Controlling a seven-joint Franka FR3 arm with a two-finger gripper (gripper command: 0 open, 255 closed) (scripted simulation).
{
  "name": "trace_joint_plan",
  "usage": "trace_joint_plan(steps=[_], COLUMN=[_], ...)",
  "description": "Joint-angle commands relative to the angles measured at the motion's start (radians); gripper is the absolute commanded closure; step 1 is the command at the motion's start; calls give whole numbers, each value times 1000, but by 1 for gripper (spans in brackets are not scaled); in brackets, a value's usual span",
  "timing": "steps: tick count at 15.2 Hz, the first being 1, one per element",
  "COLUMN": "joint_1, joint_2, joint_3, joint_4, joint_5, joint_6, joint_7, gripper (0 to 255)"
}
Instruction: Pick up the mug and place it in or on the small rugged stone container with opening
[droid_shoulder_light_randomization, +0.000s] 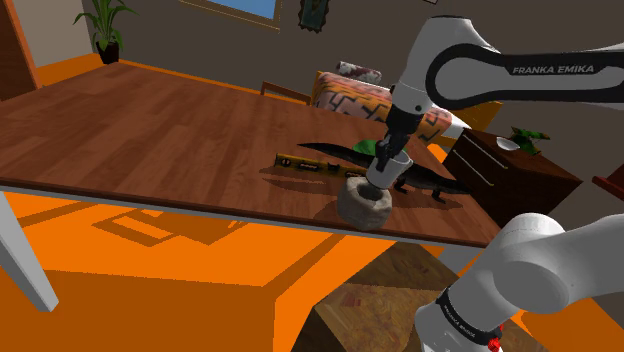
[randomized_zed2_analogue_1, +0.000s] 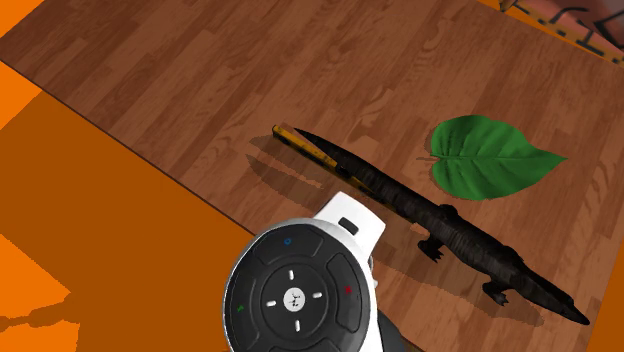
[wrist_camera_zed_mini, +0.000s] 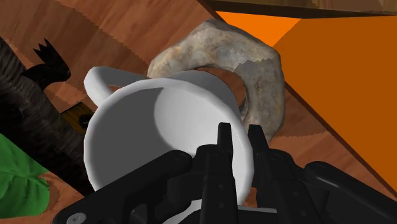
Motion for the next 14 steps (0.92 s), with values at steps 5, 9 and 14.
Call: trace_joint_plan(steps=[5, 9, 14], joint_1=[0, -1, 0], joint_2=[17, 17, 17], joint_3=[0, 0, 0], joint_4=[-64, -64, -64], joint_5=[-3, -3, -2], joint_6=[82, 82, 82], joint_7=[5, 5, 5], gripper=[255, 255, 0])
